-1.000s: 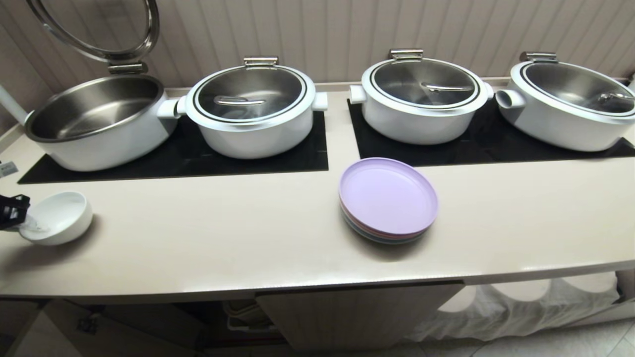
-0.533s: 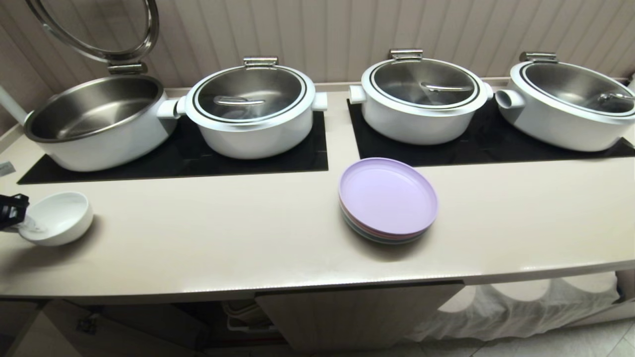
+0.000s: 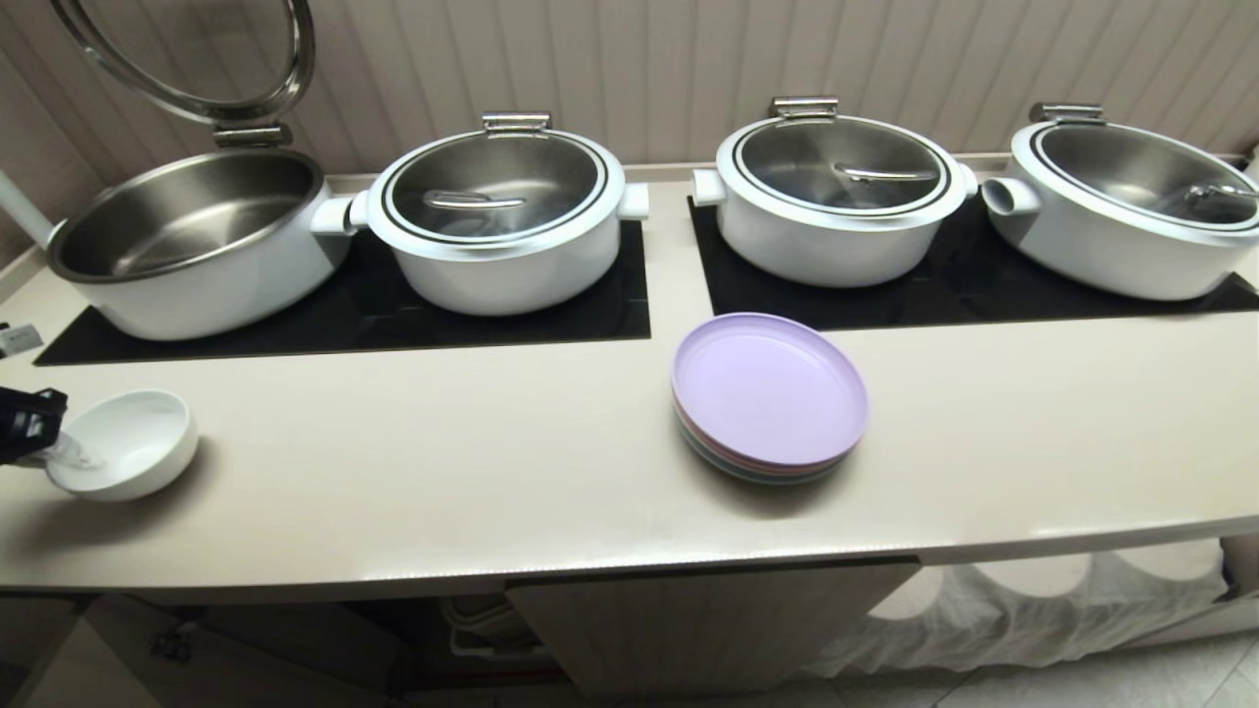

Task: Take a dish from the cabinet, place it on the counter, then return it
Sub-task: Pick up the bowl from the table

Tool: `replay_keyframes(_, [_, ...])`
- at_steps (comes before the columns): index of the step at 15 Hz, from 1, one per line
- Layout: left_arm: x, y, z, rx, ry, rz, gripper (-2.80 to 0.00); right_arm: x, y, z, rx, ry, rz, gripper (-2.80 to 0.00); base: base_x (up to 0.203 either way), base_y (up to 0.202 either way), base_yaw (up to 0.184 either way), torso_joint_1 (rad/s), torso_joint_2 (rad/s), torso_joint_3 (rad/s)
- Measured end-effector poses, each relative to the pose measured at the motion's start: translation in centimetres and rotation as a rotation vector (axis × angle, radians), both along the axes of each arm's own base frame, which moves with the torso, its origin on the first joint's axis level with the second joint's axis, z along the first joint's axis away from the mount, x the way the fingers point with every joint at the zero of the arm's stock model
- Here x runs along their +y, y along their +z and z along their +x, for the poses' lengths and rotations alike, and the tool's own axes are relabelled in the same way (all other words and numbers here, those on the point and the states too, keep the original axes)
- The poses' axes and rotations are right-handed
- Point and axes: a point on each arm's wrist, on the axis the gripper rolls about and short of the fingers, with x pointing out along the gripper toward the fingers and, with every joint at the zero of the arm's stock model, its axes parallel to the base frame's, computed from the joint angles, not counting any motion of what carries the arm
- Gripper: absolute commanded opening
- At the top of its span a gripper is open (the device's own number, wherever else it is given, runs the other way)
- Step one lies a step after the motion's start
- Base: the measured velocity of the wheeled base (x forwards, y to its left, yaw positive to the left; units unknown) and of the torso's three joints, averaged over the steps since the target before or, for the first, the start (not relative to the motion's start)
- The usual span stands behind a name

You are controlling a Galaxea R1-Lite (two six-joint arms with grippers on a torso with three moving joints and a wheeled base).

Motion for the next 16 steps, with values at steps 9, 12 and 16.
replay_keyframes(9, [-4.6, 0.5, -1.2, 0.027, -0.028, -0.108, -2.80, 0.0, 0.0, 0.0, 0.000, 0.000, 0.000, -2.80, 0.000, 0.000, 0.000, 0.000, 0.00, 0.000])
replay_keyframes(12, [-6.1, 0.9, -2.0, 0.012, -0.062, -0.152, -2.80, 0.0, 0.0, 0.0, 0.000, 0.000, 0.000, -2.80, 0.000, 0.000, 0.000, 0.000, 0.00, 0.000])
replay_keyframes(16, [-8.3, 1.5, -3.4, 0.019, -0.096, -0.164, -2.80, 0.0, 0.0, 0.0, 0.000, 0.000, 0.000, -2.80, 0.000, 0.000, 0.000, 0.000, 0.00, 0.000])
